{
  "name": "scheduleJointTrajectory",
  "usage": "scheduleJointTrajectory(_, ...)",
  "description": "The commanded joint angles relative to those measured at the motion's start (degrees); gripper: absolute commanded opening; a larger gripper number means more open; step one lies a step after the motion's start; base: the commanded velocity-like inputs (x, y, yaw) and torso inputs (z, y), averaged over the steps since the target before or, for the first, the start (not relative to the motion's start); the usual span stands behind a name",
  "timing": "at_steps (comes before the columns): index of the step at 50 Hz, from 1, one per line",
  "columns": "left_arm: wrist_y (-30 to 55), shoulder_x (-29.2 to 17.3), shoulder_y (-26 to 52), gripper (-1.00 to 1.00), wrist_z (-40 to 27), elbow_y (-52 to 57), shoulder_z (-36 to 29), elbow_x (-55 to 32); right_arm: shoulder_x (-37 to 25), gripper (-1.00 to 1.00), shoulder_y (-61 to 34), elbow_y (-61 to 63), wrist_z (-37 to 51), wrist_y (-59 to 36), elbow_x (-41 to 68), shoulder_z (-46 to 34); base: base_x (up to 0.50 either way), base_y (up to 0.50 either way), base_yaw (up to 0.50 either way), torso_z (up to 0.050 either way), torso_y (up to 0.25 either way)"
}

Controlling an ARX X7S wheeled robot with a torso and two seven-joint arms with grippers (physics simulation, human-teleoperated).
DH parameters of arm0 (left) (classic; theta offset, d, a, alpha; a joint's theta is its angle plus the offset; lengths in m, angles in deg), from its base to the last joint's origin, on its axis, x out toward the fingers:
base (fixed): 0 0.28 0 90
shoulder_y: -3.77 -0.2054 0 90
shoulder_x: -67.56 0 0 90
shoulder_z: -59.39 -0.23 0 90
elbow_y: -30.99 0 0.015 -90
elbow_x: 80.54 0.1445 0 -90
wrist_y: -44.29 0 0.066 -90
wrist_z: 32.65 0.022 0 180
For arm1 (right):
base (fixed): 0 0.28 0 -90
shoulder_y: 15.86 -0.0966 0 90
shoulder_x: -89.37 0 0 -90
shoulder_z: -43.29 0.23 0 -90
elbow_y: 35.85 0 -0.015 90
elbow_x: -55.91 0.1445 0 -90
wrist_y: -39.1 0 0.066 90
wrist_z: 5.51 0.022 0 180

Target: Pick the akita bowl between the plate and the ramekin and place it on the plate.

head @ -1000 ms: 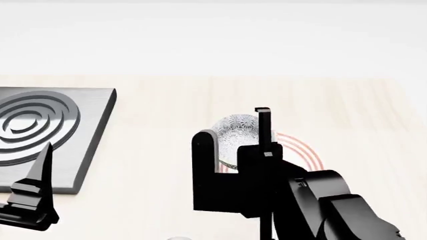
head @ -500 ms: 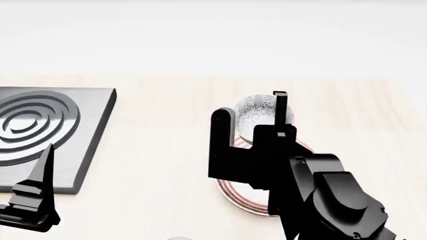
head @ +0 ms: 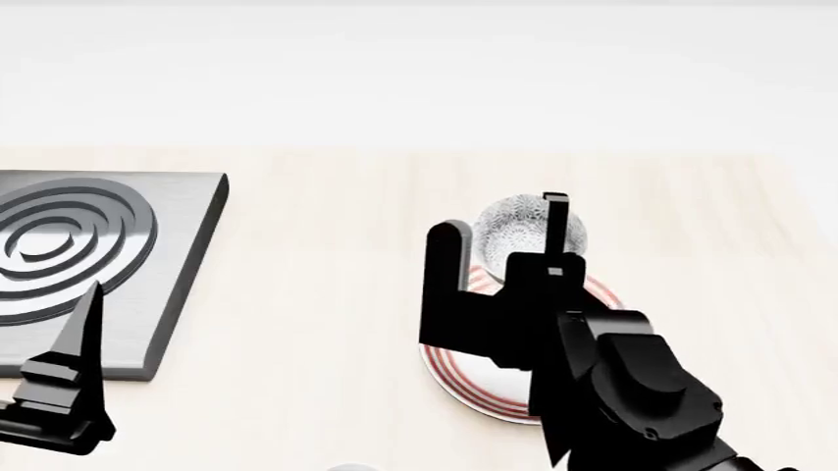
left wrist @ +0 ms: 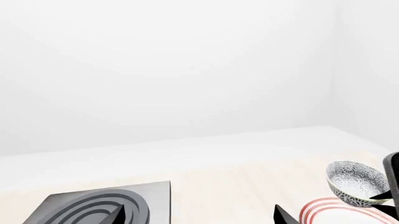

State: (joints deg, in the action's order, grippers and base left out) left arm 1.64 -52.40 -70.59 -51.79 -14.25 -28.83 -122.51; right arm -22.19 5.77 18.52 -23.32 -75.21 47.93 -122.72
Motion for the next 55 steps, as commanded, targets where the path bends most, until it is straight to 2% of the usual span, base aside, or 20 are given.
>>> scheduleJointTrajectory(1,-0.37,-0.16,-0.21,1.00,-0.07,-0.12,-0.09,0.01,2.01,-1.00,1.02,-6.12,1.80,3.58,-1.36,-0.28,0.00,0.00,0.00,0.000,0.000)
scheduleJointTrajectory(24,-1.44,-0.37,-0.41,1.00,0.21,-0.57,-0.43,0.03,4.55,-1.00,2.74,-12.88,2.35,7.21,-0.89,-0.86,0.00,0.00,0.00,0.000,0.000)
scheduleJointTrajectory(39,-3.24,-0.67,-1.21,1.00,1.12,-0.19,-0.44,0.30,8.90,-1.00,2.73,-24.32,4.18,13.68,-0.20,-0.60,0.00,0.00,0.00,0.000,0.001)
scheduleJointTrajectory(55,-3.09,-0.91,-0.84,1.00,0.76,-0.17,-0.65,-0.06,11.40,-1.00,2.78,-30.60,4.48,17.08,-0.01,-0.79,0.00,0.00,0.00,0.000,0.000)
